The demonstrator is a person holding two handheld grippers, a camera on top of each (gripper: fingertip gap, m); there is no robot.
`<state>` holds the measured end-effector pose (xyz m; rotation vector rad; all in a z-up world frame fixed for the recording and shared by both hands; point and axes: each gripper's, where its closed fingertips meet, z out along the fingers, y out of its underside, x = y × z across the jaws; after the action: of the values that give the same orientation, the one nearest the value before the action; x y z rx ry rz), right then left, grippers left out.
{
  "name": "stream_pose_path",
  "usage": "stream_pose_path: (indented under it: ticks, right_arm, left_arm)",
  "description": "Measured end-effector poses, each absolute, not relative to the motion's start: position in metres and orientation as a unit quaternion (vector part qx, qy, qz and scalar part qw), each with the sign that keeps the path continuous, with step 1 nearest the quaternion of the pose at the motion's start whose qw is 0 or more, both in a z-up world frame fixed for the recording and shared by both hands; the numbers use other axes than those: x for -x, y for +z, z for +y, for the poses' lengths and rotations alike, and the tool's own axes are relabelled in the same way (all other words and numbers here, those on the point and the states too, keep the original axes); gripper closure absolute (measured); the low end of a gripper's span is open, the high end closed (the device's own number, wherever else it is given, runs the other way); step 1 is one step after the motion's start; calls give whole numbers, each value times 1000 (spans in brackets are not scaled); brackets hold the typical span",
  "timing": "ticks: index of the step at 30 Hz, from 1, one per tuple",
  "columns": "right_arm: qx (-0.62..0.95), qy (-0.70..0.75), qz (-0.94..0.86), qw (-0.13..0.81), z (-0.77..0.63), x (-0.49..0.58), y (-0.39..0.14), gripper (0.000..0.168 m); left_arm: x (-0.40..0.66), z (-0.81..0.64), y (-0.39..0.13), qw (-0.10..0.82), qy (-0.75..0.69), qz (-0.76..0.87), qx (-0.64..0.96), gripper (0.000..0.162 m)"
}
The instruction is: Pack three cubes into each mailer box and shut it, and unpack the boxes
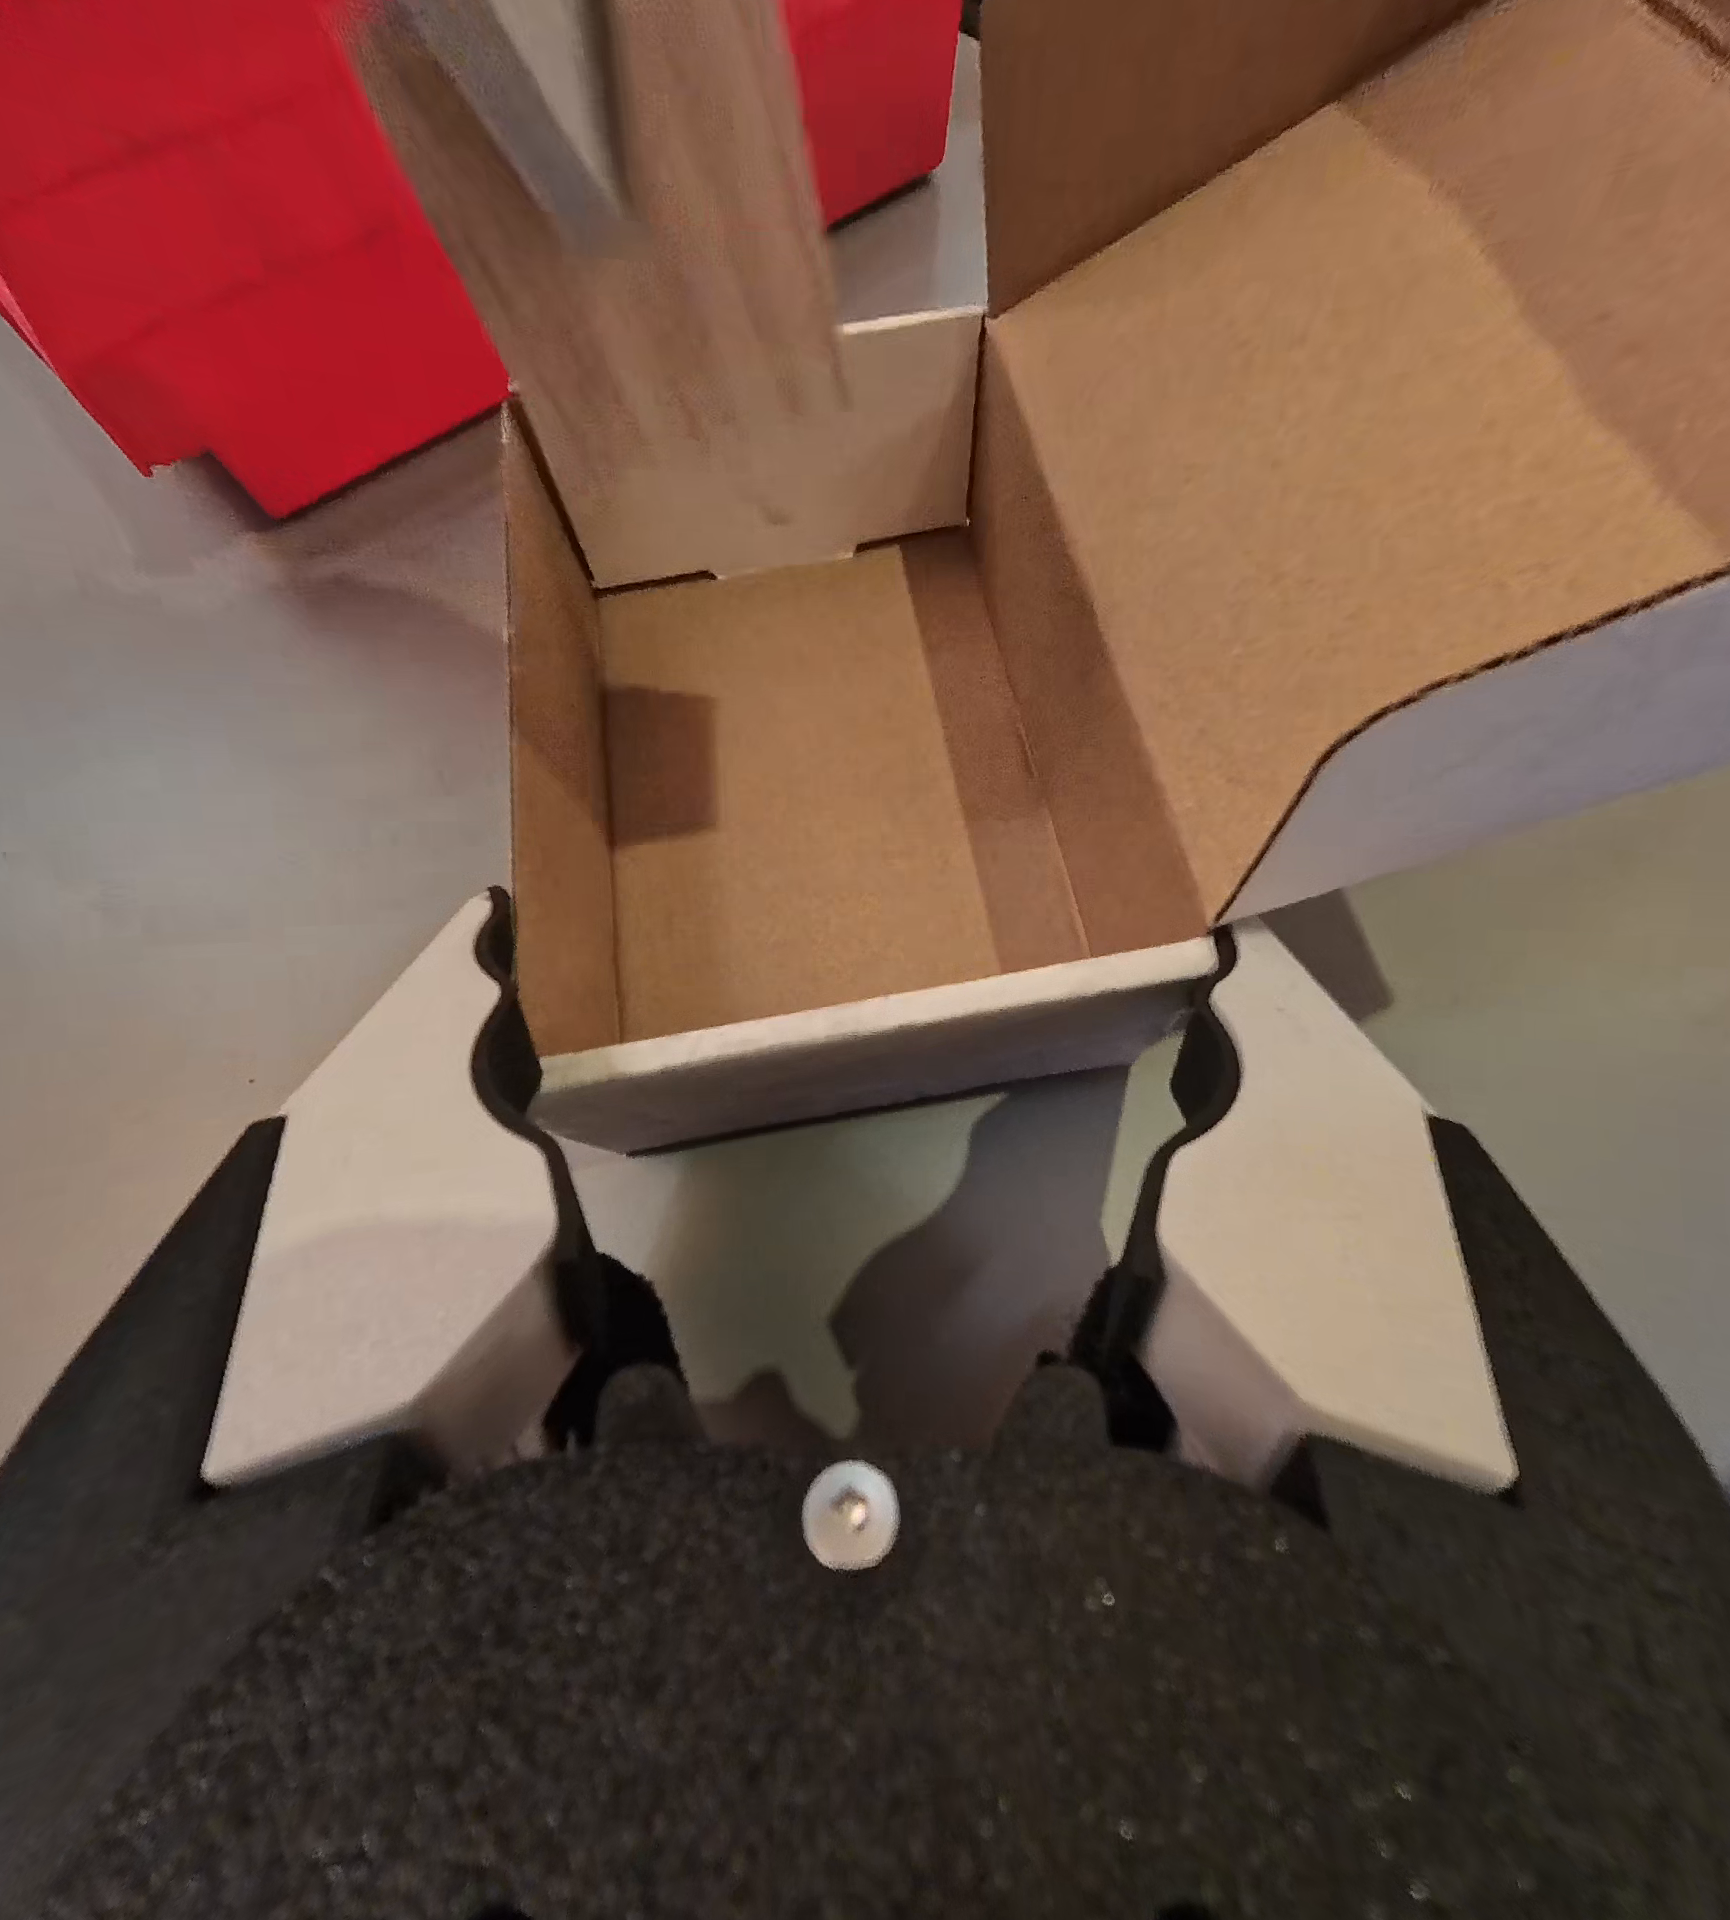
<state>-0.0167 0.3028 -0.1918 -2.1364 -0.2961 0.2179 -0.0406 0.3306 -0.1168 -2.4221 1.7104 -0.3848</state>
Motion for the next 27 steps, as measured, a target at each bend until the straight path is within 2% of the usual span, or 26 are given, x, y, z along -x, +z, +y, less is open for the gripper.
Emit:
stream_pose_path:
  ticks: [7,16,19,22,27]
  right_arm:
    - [871,89,-123,467,303,17,-192,43]
    - [872,88,-121,466,303,17,-192,43]
    - [871,89,-122,466,303,17,-192,43]
    - [872,89,-123,466,303,17,-192,43]
    - [871,89,-120,468,303,17,-192,43]
  left_arm:
    - [2,307,-178,38,-96,627,772,122]
    - [9,316,-195,60,-47,617,783,122]
    - [17,317,-197,59,-35,622,780,107]
    - [23,321,-174,73,-62,621,778,102]
    - [58,346,-91,144,-114,628,756,103]
